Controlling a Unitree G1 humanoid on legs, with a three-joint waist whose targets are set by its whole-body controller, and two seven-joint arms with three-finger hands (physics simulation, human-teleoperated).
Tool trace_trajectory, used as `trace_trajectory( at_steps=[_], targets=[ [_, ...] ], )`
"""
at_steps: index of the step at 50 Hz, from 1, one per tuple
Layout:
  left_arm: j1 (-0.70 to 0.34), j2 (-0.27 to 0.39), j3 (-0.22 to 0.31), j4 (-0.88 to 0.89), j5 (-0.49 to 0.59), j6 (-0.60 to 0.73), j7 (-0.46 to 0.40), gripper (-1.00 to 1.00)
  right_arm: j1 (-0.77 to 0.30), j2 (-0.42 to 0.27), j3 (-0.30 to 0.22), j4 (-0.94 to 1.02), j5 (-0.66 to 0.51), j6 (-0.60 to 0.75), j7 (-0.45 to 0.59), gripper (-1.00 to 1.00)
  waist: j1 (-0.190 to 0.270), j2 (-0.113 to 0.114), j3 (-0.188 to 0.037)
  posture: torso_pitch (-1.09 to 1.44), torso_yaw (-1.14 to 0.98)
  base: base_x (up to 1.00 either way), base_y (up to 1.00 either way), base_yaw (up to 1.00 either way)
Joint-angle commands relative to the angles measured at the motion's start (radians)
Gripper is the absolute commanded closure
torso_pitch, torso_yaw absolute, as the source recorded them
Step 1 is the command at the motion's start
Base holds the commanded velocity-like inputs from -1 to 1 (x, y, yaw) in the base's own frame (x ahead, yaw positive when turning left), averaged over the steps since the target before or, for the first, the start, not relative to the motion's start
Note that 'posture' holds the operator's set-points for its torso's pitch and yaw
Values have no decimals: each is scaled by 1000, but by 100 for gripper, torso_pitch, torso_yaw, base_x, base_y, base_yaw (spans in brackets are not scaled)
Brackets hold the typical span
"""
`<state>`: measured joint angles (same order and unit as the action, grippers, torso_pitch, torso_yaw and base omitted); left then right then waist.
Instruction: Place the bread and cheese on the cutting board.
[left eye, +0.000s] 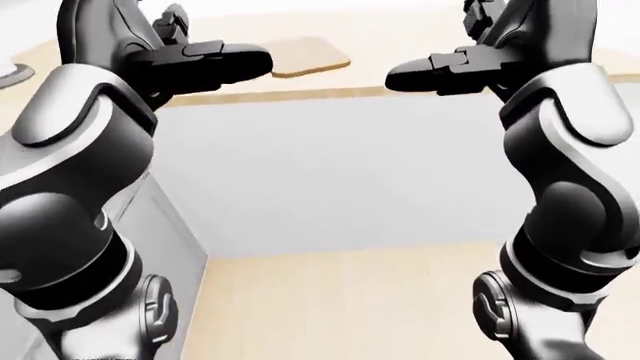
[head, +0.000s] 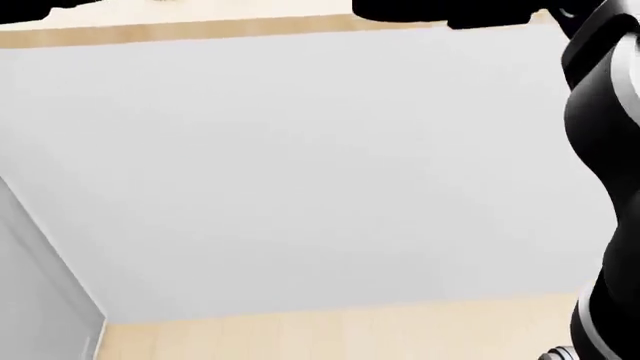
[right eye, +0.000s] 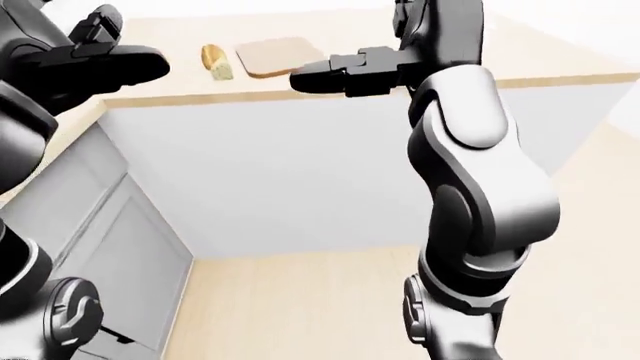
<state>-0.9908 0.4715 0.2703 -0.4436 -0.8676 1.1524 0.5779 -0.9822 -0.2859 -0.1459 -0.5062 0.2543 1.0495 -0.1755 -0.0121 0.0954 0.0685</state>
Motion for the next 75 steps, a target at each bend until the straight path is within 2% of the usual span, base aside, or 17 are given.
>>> trace_trajectory(
  at_steps=[1,6,22,27,28,29,35,39,42,43,46,52,53,56,64,68,75],
  targets=[
    [-36,11,-1,-31,-12,-46,1,-100,-40,-18,-28,-36,0,-50,-10,-100,-5,-2,-38,0,0,22,0,0],
    [-41,25,0,-23,-29,-54,11,-100,-37,-21,-11,-33,1,-67,-9,-100,-2,-54,11,0,0,55,0,0],
    [-42,30,-15,-26,-46,-67,25,-100,-40,-18,-13,-33,-1,-64,-8,-100,22,-65,-32,0,0,63,0,0],
    [-43,30,-13,-25,-45,-64,23,-100,-42,-19,-4,-35,-8,-63,-2,-100,36,-144,-43,0,0,50,0,0],
    [-46,30,-12,-25,-47,-62,26,-100,-44,-19,-4,-37,-9,-60,-1,-100,26,-113,-12,0,0,59,0,0],
    [-46,30,-12,-26,-48,-61,26,-100,-45,-18,-5,-39,-10,-57,-1,-100,35,-132,11,0,0,59,0,0],
    [-46,33,-12,-24,-50,-66,27,-100,-37,-15,12,-36,-32,-56,15,-100,25,-139,-33,0,0,35,0,0],
    [-48,33,-12,-27,-53,-65,32,-100,-37,-12,11,-38,-45,-51,27,-100,22,-114,-16,0,0,5,0,0],
    [-51,35,-10,-25,-56,-63,35,-100,-36,-7,14,-37,-55,-56,33,-100,22,-44,-40,0,0,1,0,0],
    [-50,36,-10,-24,-55,-65,35,-100,-36,-4,15,-37,-58,-58,36,-100,13,-88,-32,0,0,0,0,0],
    [-46,36,-13,-22,-51,-71,30,-100,-33,1,13,-35,-65,-60,40,-100,15,-43,-12,0,0,0,0,0],
    [-41,35,-15,-24,-46,-74,25,-100,-26,-2,32,-37,-99,-53,64,-100,10,-57,21,0,0,0,0,0],
    [-41,36,-12,-23,-47,-73,24,-100,-25,1,36,-37,-107,-54,70,-100,10,-59,1,0,0,0,16,0],
    [-40,37,-9,-28,-50,-70,26,-100,-23,8,35,-45,-125,-51,85,-100,8,-166,-63,0,0,0,23,0],
    [-36,40,-10,-25,-47,-74,20,-100,-19,23,40,-52,-156,-50,109,-100,16,-73,-31,0,0,0,0,74],
    [-39,40,-11,-21,-43,-74,18,-100,-19,29,39,-49,-167,-53,119,-100,19,7,-67,0,0,0,0,100],
    [-35,36,-11,-27,-41,-69,19,-100,-18,41,28,-51,-174,-42,124,-100,28,-93,-2,0,0,0,2,27]
  ],
)
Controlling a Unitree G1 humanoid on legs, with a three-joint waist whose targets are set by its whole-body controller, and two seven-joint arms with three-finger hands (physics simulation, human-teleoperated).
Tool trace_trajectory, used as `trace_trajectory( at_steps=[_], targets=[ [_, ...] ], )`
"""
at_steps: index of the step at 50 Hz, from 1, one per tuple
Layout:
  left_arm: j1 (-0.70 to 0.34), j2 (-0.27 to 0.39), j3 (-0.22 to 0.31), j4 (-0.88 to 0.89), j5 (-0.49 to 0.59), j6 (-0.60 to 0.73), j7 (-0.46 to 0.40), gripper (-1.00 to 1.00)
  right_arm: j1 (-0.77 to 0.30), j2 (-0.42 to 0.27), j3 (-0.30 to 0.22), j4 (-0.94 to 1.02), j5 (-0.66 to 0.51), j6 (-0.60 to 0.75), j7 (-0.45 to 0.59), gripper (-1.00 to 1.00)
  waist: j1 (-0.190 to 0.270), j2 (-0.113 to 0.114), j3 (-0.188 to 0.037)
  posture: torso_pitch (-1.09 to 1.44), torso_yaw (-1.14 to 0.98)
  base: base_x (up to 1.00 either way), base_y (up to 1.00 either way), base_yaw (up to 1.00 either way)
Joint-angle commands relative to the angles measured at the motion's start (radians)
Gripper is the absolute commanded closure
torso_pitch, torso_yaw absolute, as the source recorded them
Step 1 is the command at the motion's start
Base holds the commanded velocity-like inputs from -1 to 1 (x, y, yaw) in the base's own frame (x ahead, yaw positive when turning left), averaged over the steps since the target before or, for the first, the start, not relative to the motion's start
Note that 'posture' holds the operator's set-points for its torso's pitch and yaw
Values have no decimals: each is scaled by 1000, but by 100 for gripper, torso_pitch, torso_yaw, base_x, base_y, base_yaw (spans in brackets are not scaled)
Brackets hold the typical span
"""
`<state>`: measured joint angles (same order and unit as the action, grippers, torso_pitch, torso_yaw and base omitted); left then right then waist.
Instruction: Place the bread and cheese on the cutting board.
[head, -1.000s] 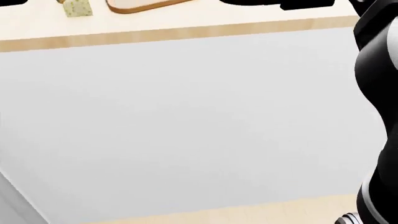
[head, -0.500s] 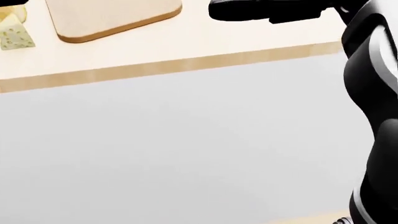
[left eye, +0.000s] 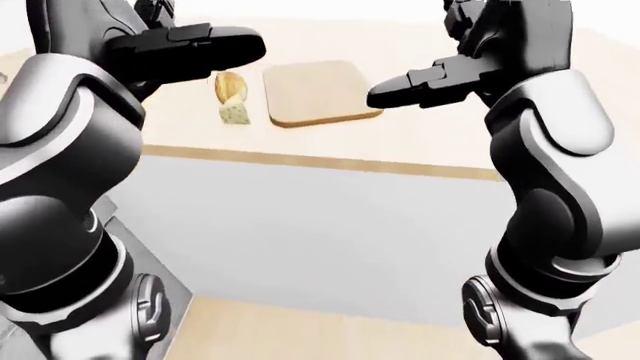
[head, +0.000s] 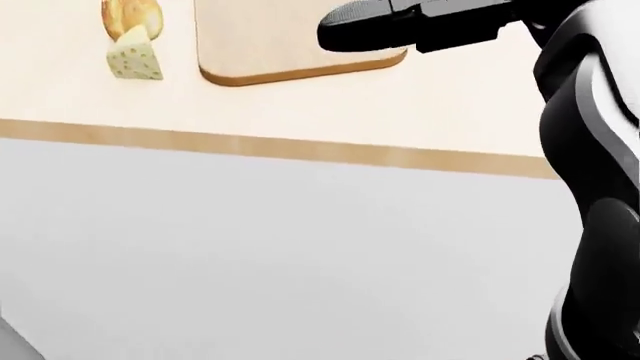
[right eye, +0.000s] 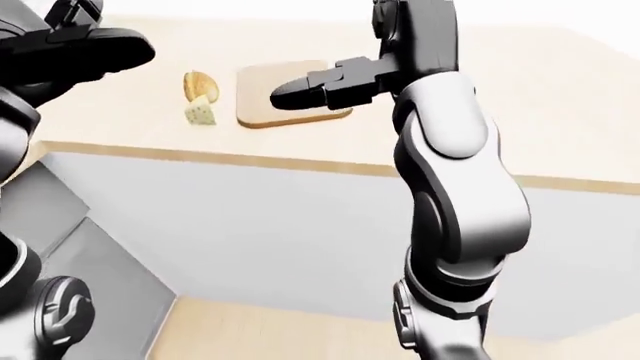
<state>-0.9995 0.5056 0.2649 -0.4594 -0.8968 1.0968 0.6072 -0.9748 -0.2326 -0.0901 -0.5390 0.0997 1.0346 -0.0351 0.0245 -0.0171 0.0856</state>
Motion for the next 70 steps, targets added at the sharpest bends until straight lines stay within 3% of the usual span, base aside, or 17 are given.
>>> trace_trajectory(
  at_steps=[1,2,3,12,19,20,22,32,33,40,45,47,48,53,56,58,70],
  targets=[
    [-29,2,-3,-14,-15,-9,-7,-100,-27,-11,-27,-19,-16,-27,-15,-100,-6,-5,-24,0,0,0,0,0],
    [-31,1,-2,-15,-18,-7,-5,-100,-26,-11,-25,-18,-16,-29,-16,-100,-2,-33,-36,0,0,0,0,0],
    [-35,1,-3,-13,-20,-5,-2,-100,-29,-10,-28,-17,-14,-29,-16,-100,-6,9,-26,0,0,0,0,0],
    [-39,2,-8,-4,-14,-10,-6,-100,-39,-21,-26,-13,1,-41,-21,-100,-27,47,-60,0,0,3,0,0],
    [-37,4,-6,-8,-16,-8,-6,-100,-39,-18,-23,-18,-4,-31,-21,-100,-27,39,-51,0,0,14,0,0],
    [-38,5,-4,-8,-18,-6,-4,-100,-39,-17,-23,-21,-3,-31,-20,-100,-26,29,-31,0,0,0,0,0],
    [-39,4,-6,-8,-18,-5,-3,-100,-39,-17,-24,-19,-5,-33,-20,-100,-26,34,-56,0,0,0,0,0],
    [-36,4,-3,-11,-22,-4,-1,-100,-35,-19,-20,-23,-9,-32,-19,-100,-36,40,-47,0,0,0,0,0],
    [-39,4,-2,-12,-25,-1,2,-100,-37,-19,-21,-23,-9,-31,-17,-100,-32,46,-64,0,0,12,0,0],
    [-38,8,-5,-8,-23,-6,-2,-100,-38,-18,-18,-22,-17,-35,-11,-100,-18,42,-24,0,0,33,0,0],
    [-36,8,-7,-9,-21,-7,-4,-100,-35,-11,-20,-17,-21,-38,-12,-100,-6,-23,-40,0,0,40,0,0],
    [-35,8,-5,-9,-20,-7,-7,-100,-36,-11,-19,-16,-23,-34,-14,-100,-15,-21,-17,0,0,16,0,0],
    [-35,7,-5,-10,-21,-6,-6,-100,-33,-11,-15,-17,-25,-34,-12,-100,-11,-29,-25,0,0,0,0,0],
    [-38,7,-3,-12,-23,-3,-2,-100,-36,-12,-8,-19,-33,-33,-5,-100,-18,5,-1,0,0,0,0,0],
    [-38,6,-5,-11,-23,-4,-2,-100,-36,-13,-8,-18,-40,-35,2,-100,-35,63,-19,0,0,0,0,0],
    [-39,7,-4,-10,-22,-4,-3,-100,-36,-10,-2,-15,-46,-40,6,-100,-38,43,-22,0,0,0,0,0],
    [-36,12,1,-13,-29,-5,-2,-100,-33,-2,4,-28,-71,-35,24,-100,-32,26,-50,0,0,0,1,0]
  ],
)
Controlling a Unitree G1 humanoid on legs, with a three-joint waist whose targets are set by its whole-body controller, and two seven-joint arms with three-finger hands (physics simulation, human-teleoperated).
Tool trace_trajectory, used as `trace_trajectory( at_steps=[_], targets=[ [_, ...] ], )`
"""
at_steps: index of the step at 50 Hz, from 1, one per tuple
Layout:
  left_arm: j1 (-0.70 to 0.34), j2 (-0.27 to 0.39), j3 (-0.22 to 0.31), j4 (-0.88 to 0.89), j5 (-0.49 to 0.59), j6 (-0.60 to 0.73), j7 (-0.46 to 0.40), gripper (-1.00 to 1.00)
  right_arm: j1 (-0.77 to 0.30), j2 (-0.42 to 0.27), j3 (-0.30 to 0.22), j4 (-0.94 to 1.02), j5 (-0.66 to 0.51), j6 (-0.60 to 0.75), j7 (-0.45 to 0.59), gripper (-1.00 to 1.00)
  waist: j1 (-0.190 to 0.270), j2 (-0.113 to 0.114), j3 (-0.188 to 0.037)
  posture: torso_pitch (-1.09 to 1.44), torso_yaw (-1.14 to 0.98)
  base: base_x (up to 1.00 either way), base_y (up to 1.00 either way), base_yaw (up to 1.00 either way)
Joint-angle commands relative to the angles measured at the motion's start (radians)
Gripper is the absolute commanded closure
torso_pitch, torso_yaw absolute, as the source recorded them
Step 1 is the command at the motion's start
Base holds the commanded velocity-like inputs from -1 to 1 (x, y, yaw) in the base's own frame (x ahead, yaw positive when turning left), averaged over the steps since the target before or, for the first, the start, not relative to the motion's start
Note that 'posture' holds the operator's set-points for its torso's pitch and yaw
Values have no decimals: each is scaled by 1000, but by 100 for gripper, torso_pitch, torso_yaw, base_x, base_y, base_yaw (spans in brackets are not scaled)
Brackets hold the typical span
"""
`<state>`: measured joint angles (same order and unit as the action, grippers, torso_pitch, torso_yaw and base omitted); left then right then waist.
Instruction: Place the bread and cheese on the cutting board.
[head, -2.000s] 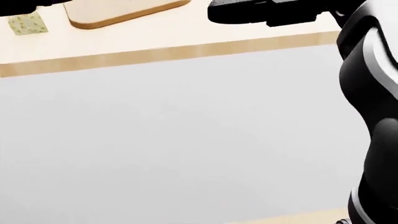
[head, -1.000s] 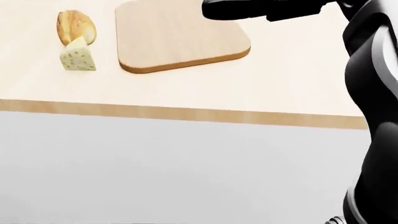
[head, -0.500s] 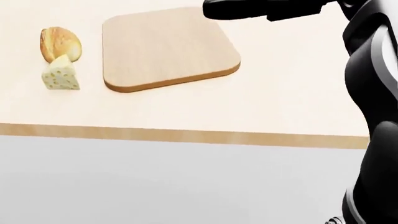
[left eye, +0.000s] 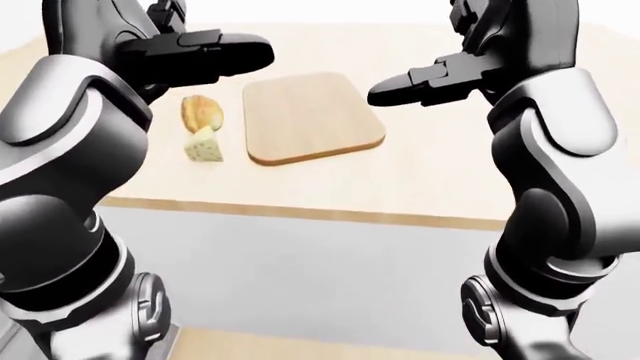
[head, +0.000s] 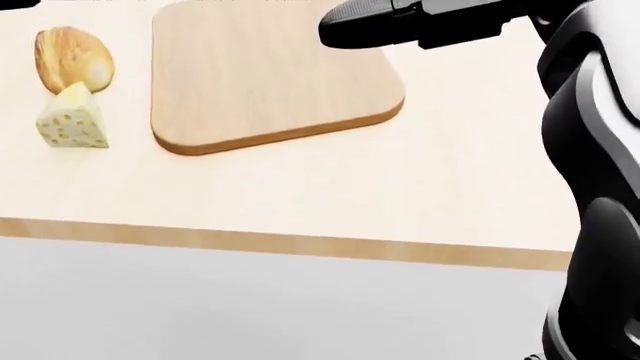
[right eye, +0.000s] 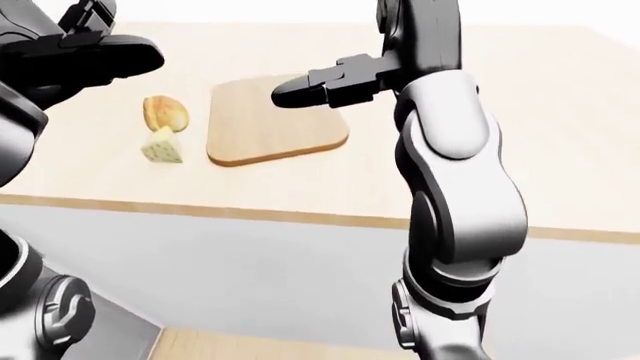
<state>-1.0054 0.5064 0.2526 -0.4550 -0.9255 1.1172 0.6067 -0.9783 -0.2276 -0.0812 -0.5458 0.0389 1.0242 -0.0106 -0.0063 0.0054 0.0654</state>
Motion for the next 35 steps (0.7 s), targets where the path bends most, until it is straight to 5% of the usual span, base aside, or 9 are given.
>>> trace_trajectory(
  at_steps=[1,6,11,13,14,15,18,24,35],
  targets=[
    [-29,11,12,-17,0,-28,-2,-100,-28,-7,-2,-23,-15,-26,3,-100,0,9,-49,0,0,0,21,0],
    [-25,12,11,-19,0,-28,-3,-100,-29,-1,-1,-24,-30,-23,11,-100,15,-19,-48,0,0,0,22,0],
    [-28,12,12,-17,-1,-26,-2,-100,-29,3,-1,-19,-40,-24,17,-100,17,22,-31,0,0,2,31,0],
    [-30,11,10,-18,-3,-23,2,-100,-33,3,-5,-17,-41,-22,19,-100,13,69,-52,0,0,4,38,0],
    [-32,11,9,-17,-2,-24,2,-100,-34,4,-7,-17,-41,-21,20,-100,16,38,-53,0,0,5,38,0],
    [-32,11,9,-16,-1,-25,1,-100,-36,5,-8,-19,-41,-20,20,-100,18,65,-43,0,0,3,38,0],
    [-32,10,9,-19,-3,-21,3,-100,-40,10,-16,-22,-35,-18,16,-100,13,75,-18,0,0,1,6,0],
    [-34,8,5,-12,6,-26,-3,-100,-44,5,-30,-21,-12,-19,1,-100,-13,44,14,0,0,0,0,0],
    [-26,7,7,-21,4,-22,-3,-100,-39,-9,-32,-31,13,-12,-18,-100,19,-36,-10,0,0,0,0,0]
  ],
)
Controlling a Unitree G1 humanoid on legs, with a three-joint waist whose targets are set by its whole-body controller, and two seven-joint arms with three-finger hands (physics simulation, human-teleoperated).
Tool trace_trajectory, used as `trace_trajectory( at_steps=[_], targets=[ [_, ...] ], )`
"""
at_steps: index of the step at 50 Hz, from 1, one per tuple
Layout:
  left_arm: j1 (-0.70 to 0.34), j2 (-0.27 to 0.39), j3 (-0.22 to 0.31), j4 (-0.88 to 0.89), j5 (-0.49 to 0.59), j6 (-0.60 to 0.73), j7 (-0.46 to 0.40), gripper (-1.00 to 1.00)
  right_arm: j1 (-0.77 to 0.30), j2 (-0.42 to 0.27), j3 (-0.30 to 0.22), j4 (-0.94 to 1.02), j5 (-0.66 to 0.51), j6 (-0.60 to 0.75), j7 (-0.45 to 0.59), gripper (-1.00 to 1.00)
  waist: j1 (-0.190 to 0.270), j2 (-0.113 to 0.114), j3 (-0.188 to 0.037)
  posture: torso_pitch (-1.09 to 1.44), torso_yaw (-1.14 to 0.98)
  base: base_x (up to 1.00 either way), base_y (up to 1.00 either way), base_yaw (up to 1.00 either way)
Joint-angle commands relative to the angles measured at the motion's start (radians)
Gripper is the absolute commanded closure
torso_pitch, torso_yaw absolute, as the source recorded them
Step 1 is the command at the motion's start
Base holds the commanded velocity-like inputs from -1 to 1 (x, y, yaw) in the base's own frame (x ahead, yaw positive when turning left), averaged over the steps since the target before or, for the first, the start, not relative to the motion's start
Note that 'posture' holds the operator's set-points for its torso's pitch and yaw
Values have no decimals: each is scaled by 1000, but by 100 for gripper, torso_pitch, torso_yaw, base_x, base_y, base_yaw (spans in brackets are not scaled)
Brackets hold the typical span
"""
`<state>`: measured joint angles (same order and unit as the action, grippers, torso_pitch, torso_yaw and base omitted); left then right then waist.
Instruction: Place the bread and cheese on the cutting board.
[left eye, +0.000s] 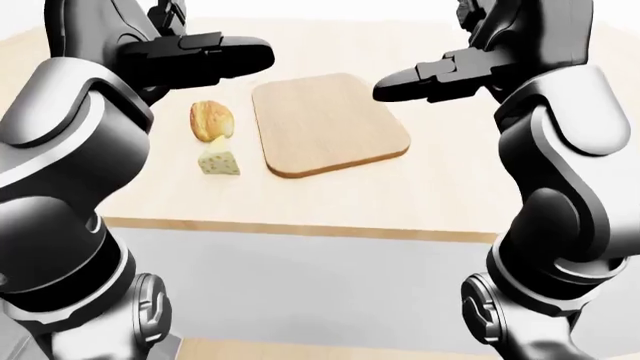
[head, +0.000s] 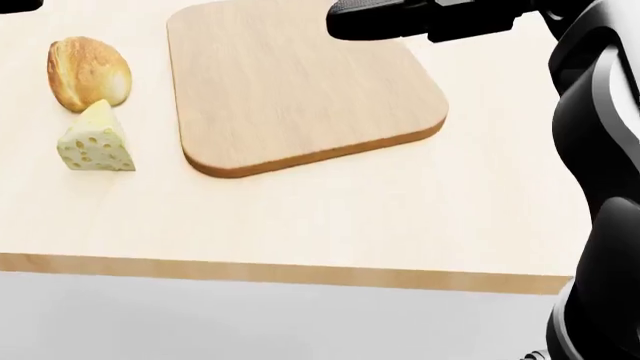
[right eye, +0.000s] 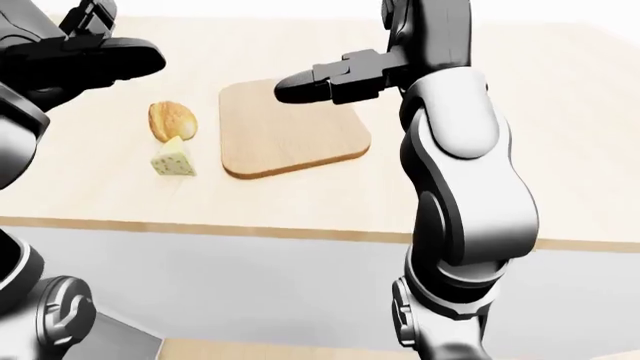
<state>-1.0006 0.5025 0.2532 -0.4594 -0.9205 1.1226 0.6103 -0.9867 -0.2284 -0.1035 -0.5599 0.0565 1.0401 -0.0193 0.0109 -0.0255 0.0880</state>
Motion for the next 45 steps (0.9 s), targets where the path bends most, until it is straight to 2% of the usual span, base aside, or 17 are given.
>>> trace_trajectory(
  at_steps=[1,3,5,7,12,14,20,21,23,27,31,34,38,42,45],
  targets=[
    [-30,11,6,-18,-2,-25,-7,-100,-32,-9,-8,-19,-4,-24,-11,-100,-1,14,-30,0,0,0,0,0],
    [-25,13,5,-16,-3,-17,-13,-100,-34,-11,-9,-18,-1,-23,-13,-100,-1,21,-42,0,0,0,0,0],
    [7,47,-36,-18,35,10,-89,-100,-37,-12,-7,-17,2,-20,-16,-100,-3,31,-45,0,0,0,0,0],
    [27,64,-47,-12,100,14,-161,-100,-37,-13,-6,-16,3,-21,-17,-100,-6,39,-46,0,0,0,0,0],
    [44,113,-17,52,269,11,-335,-100,-35,-14,-4,-9,3,-27,-16,-100,-11,48,-50,0,0,0,0,0],
    [32,113,10,57,301,30,-366,-100,-34,-14,-2,-7,1,-28,-16,-100,-14,48,-50,0,0,0,0,0],
    [34,169,39,31,388,74,-483,-100,-34,-12,-1,-11,-1,-23,-17,-100,-20,45,-48,0,0,0,0,0],
    [60,197,29,19,412,71,-518,-100,-31,-12,-1,-12,-2,-24,-17,-100,-21,44,-48,0,0,0,0,0],
    [170,202,42,-15,452,46,-595,-100,-18,-5,8,-1,-9,-40,-20,-100,-21,45,-47,0,0,0,0,0],
    [189,217,33,58,531,19,-738,-100,-13,2,12,11,-20,-53,-9,-100,-19,49,-51,0,0,0,0,0],
    [259,248,-15,143,712,-85,-906,-100,-13,3,11,4,-25,-46,-5,-100,-16,49,-52,0,0,0,0,0],
    [301,217,24,163,808,-119,-986,-100,-14,5,13,4,-29,-45,-3,-100,-15,49,-52,0,0,0,0,0],
    [329,181,74,161,871,-121,-1056,-100,-11,5,12,1,-34,-44,1,-100,-16,47,-53,0,0,0,0,0],
    [363,149,95,165,898,-144,-1093,-100,-5,11,18,6,-42,-53,3,-100,-16,45,-53,0,0,0,0,0],
    [366,136,91,180,915,-156,-1107,-100,-4,12,19,4,-50,-51,7,-100,-13,46,-56,0,0,0,0,0]
  ],
)
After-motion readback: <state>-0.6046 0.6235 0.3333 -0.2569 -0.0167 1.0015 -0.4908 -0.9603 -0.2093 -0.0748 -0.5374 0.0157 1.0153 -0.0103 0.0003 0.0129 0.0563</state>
